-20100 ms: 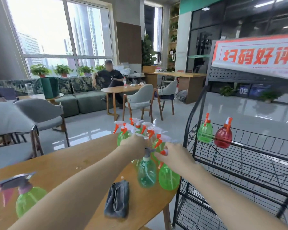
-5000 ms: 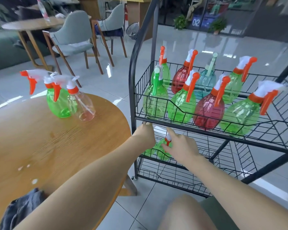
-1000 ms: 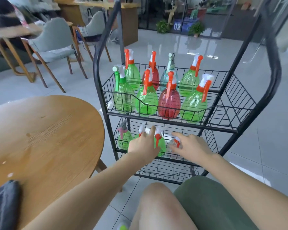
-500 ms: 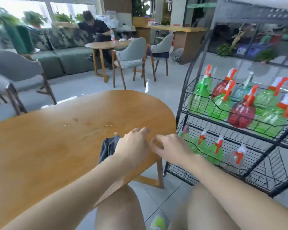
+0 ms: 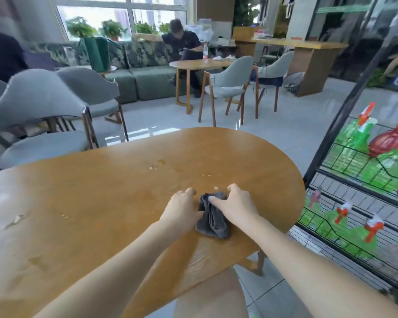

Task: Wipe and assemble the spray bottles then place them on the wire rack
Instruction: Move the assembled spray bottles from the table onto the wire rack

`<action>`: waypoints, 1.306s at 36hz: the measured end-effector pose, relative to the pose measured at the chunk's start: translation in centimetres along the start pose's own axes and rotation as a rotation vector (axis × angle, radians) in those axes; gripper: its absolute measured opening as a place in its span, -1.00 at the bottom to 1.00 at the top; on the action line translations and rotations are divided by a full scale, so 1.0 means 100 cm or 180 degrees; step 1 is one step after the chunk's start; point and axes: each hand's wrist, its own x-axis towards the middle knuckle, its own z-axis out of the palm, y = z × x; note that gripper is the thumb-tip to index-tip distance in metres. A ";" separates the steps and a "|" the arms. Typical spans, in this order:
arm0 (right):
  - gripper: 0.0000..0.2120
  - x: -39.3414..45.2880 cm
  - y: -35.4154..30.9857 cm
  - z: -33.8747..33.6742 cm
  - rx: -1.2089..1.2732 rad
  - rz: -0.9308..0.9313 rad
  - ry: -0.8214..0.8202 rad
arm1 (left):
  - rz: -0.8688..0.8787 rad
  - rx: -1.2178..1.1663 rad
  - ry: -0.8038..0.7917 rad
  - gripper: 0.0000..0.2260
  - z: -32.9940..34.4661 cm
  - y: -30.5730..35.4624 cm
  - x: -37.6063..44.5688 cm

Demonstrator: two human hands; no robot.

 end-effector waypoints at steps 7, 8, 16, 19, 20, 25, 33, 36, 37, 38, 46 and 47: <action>-0.43 -0.034 -0.004 -0.007 -0.0193 -0.0073 -0.0579 | 0.0009 -0.0336 0.0146 -0.59 0.004 0.004 0.006; -0.51 -0.038 -0.003 -0.007 -0.0301 -0.0090 -0.0664 | 0.0005 -0.0389 0.0099 -0.58 0.004 0.004 0.006; -0.86 -0.040 0.009 -0.022 0.0577 0.0177 -0.0160 | 0.0076 -0.0520 -0.0202 -0.45 0.010 0.017 0.001; -0.93 -0.034 0.026 -0.028 0.1704 0.0625 -0.0047 | 0.0143 -0.0811 -0.0114 -0.46 0.014 0.027 -0.005; -0.94 -0.032 0.033 -0.030 0.2205 0.0750 -0.0076 | 0.0129 -0.0961 -0.0081 -0.50 0.016 0.032 -0.006; -0.80 -0.037 0.066 -0.063 0.3873 0.0856 0.0011 | 0.0064 -0.1530 -0.0197 -0.69 0.023 0.067 -0.005; -0.72 -0.069 0.123 -0.165 0.5129 0.0538 0.0815 | 0.1080 -0.2300 -0.1196 -0.70 0.052 0.180 -0.021; -0.80 -0.084 0.156 -0.205 0.5306 0.0585 0.1264 | 0.1543 -0.1970 -0.1142 -0.58 0.076 0.232 -0.022; -0.83 -0.089 0.169 -0.217 0.5344 0.0605 0.1414 | 0.1660 -0.1833 -0.0974 -0.60 0.083 0.250 -0.024; -0.85 -0.095 0.183 -0.230 0.5394 0.0623 0.1563 | 0.1701 -0.1780 -0.0800 -0.65 0.091 0.268 -0.025; -0.57 -0.152 0.298 -0.308 0.5307 0.0657 0.1896 | 0.1980 -0.2114 -0.0780 -0.94 0.144 0.402 -0.034; -0.56 -0.158 0.310 -0.317 0.5061 0.0662 0.1888 | 0.2061 -0.2100 -0.0800 -0.92 0.149 0.417 -0.036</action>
